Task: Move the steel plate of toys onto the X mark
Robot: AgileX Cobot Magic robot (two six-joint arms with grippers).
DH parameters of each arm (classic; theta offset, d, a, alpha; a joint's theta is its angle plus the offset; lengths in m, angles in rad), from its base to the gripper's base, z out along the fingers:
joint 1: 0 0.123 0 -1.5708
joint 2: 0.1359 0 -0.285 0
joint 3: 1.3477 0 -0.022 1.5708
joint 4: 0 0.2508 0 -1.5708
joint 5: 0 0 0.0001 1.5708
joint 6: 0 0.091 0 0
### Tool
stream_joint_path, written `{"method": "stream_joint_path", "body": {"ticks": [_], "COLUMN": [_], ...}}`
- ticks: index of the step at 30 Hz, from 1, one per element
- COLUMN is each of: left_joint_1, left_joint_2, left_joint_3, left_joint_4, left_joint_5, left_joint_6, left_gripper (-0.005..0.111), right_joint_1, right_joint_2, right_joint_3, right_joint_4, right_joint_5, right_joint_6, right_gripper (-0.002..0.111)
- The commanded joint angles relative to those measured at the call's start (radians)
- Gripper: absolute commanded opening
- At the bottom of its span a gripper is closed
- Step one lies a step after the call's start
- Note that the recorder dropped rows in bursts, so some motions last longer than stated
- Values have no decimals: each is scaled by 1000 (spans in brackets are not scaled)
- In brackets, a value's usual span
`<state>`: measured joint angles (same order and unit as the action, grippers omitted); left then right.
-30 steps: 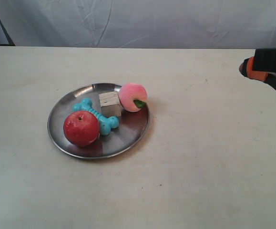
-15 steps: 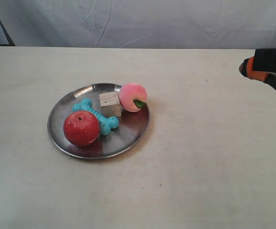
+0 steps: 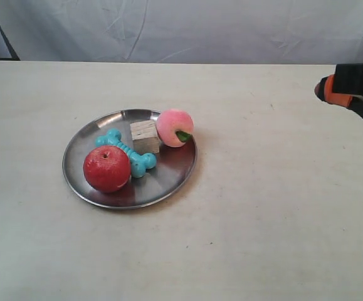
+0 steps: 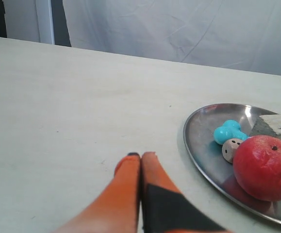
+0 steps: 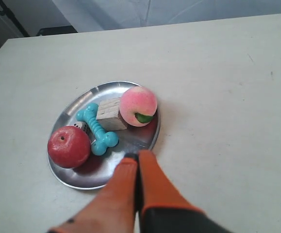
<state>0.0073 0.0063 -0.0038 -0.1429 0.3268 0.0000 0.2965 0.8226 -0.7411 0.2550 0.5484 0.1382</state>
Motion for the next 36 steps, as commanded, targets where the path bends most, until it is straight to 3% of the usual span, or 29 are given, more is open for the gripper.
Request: {"method": "stream_joint_path", "body": {"ticks": [1, 9, 13, 19, 22, 29, 34, 36], "left_joint_1": [0, 0, 0, 0, 0, 0, 0, 0], "left_joint_2": [-6, -6, -6, -6, -6, -6, -6, -6], "left_joint_3": [4, 4, 4, 4, 4, 4, 4, 4], "left_joint_4": [2, 2, 2, 2, 2, 2, 2, 2], "left_joint_5": [-14, -14, -14, -14, -14, -14, -14, -14], "left_joint_6": [0, 0, 0, 0, 0, 0, 0, 0], "left_gripper": [0, 0, 0, 0, 0, 0, 0, 0], "right_joint_1": [-3, -31, -142, -347, -404, -412, -412, -412], "right_joint_2": [-5, -56, -186, -427, -516, -576, -602, -644], "right_joint_3": [5, 8, 52, 267, 375, 572, 738, 741], "right_joint_4": [0, -50, -73, -182, -227, -229, -227, -227], "right_joint_5": [-6, -11, -56, -159, -153, -167, -404, -382], "right_joint_6": [-5, -42, -40, -42, -42, -42, -40, -40], "right_gripper": [0, 0, 0, 0, 0, 0, 0, 0]}}
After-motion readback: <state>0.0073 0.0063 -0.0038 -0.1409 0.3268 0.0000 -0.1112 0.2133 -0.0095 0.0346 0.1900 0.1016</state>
